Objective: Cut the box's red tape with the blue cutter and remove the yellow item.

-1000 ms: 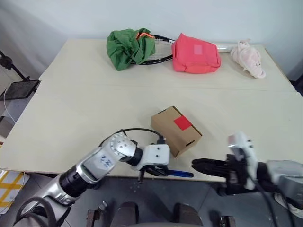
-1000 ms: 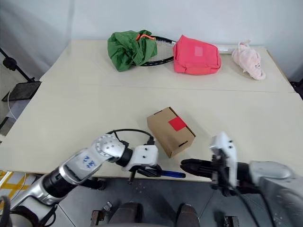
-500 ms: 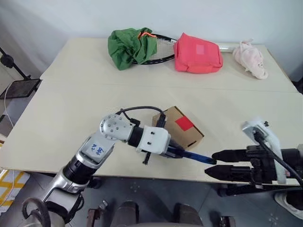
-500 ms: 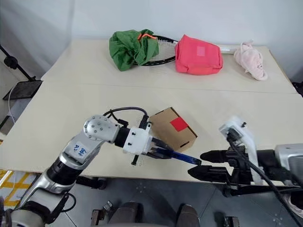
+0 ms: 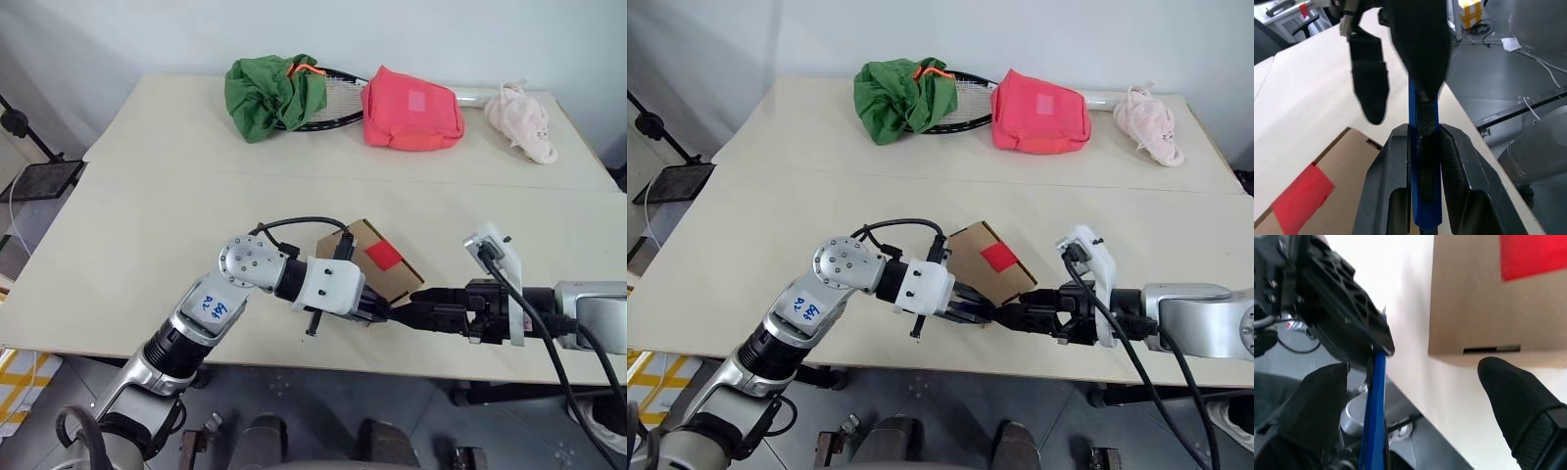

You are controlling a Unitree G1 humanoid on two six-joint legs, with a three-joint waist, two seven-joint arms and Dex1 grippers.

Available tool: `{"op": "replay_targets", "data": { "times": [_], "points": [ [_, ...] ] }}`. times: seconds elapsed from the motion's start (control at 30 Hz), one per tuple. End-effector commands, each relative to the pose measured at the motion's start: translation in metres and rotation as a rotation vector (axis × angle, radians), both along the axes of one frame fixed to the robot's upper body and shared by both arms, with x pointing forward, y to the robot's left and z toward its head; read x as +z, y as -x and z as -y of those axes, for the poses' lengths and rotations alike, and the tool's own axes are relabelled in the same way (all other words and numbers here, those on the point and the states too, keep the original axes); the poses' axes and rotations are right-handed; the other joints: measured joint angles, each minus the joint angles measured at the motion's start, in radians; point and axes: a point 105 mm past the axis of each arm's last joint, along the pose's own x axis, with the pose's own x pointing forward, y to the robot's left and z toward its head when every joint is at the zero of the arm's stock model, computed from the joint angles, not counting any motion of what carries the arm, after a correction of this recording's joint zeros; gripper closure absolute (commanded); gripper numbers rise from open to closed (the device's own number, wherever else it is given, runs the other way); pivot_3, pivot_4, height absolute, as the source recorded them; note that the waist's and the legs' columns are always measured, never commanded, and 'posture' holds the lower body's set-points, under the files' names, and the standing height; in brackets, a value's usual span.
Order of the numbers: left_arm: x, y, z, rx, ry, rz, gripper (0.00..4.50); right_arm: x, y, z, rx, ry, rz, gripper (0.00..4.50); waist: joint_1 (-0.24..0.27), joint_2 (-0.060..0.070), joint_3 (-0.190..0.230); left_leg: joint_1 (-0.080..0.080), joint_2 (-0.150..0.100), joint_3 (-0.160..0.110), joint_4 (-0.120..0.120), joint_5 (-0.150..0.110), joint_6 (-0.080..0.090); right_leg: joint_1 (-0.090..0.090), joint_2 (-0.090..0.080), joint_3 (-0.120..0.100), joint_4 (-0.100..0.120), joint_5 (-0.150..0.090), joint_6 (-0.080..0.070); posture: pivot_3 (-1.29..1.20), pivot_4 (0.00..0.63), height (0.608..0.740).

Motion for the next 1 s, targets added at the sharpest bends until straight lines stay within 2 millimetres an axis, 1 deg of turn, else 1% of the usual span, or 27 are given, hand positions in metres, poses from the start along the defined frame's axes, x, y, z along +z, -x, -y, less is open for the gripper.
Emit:
{"op": "replay_targets", "data": {
  "times": [0.03, 0.13, 0.3, 0.43, 0.57, 0.83, 0.87, 0.9, 0.93, 1.0],
  "points": [
    [0.006, 0.003, 0.002, -0.012, 0.009, 0.040, 3.75, 0.001, 0.003, -0.003, 0.027, -0.007, -0.016, 0.03, -0.001, 0.000, 0.000, 0.000, 0.000, 0.000, 0.000, 0.000, 0.000, 0.000, 0.000, 0.000, 0.000, 0.000, 0.000, 0.00, 0.150, 0.740],
    [0.004, 0.003, 0.001, -0.003, 0.002, 0.036, 3.75, -0.001, 0.003, -0.003, 0.025, -0.010, -0.024, 0.03, -0.001, 0.000, 0.000, 0.000, 0.000, 0.000, 0.000, 0.000, 0.000, 0.000, 0.000, 0.000, 0.000, 0.000, 0.000, 0.00, 0.150, 0.740],
    [0.002, 0.003, 0.001, 0.007, -0.001, 0.031, 3.75, 0.000, -0.008, -0.004, -0.039, -0.034, 0.003, 0.03, -0.001, 0.000, 0.000, 0.000, 0.000, 0.000, 0.000, 0.000, 0.000, 0.000, 0.000, 0.000, 0.000, 0.000, 0.000, 0.00, 0.150, 0.740],
    [0.002, 0.002, 0.000, 0.012, -0.005, 0.027, 3.75, 0.000, -0.012, -0.006, -0.061, -0.050, 0.015, 0.03, -0.001, 0.000, 0.000, 0.000, 0.000, 0.000, 0.000, 0.000, 0.000, 0.000, 0.000, 0.000, 0.000, 0.000, 0.000, 0.00, 0.150, 0.740],
    [0.001, 0.001, 0.000, 0.017, -0.006, 0.027, 3.75, -0.002, -0.009, -0.008, -0.044, -0.052, 0.008, 0.03, -0.001, 0.000, 0.000, 0.000, 0.000, 0.000, 0.000, 0.000, 0.000, 0.000, 0.000, 0.000, 0.000, 0.000, 0.000, 0.00, 0.150, 0.740],
    [-0.010, -0.002, -0.005, 0.029, -0.016, 0.034, 3.75, -0.003, -0.008, -0.011, -0.029, -0.053, 0.003, 0.03, -0.001, 0.000, 0.000, 0.000, 0.000, 0.000, 0.000, 0.000, 0.000, 0.000, 0.000, 0.000, 0.000, 0.000, 0.000, 0.00, 0.150, 0.740],
    [-0.011, -0.002, -0.005, 0.030, -0.016, 0.035, 3.75, -0.004, -0.008, -0.012, -0.028, -0.053, 0.002, 0.40, -0.001, 0.000, 0.000, 0.000, 0.000, 0.000, 0.000, 0.000, 0.000, 0.000, 0.000, 0.000, 0.000, 0.000, 0.000, 0.00, 0.150, 0.740],
    [-0.012, -0.002, -0.006, 0.030, -0.016, 0.035, 3.75, -0.004, -0.007, -0.012, -0.027, -0.054, 0.001, 0.57, -0.001, 0.000, 0.000, 0.000, 0.000, 0.000, 0.000, 0.000, 0.000, 0.000, 0.000, 0.000, 0.000, 0.000, 0.000, 0.00, 0.150, 0.740],
    [-0.012, -0.002, -0.006, 0.030, -0.015, 0.035, 3.75, -0.004, -0.007, -0.012, -0.025, -0.054, 0.000, 0.88, -0.001, 0.000, 0.000, 0.000, 0.000, 0.000, 0.000, 0.000, 0.000, 0.000, 0.000, 0.000, 0.000, 0.000, 0.000, 0.00, 0.150, 0.740],
    [-0.014, -0.003, -0.006, 0.032, -0.015, 0.035, 3.75, -0.004, -0.006, -0.012, -0.024, -0.055, -0.002, 1.57, -0.001, 0.000, 0.000, 0.000, 0.000, 0.000, 0.000, 0.000, 0.000, 0.000, 0.000, 0.000, 0.000, 0.000, 0.000, 0.00, 0.150, 0.740]
  ]
}}
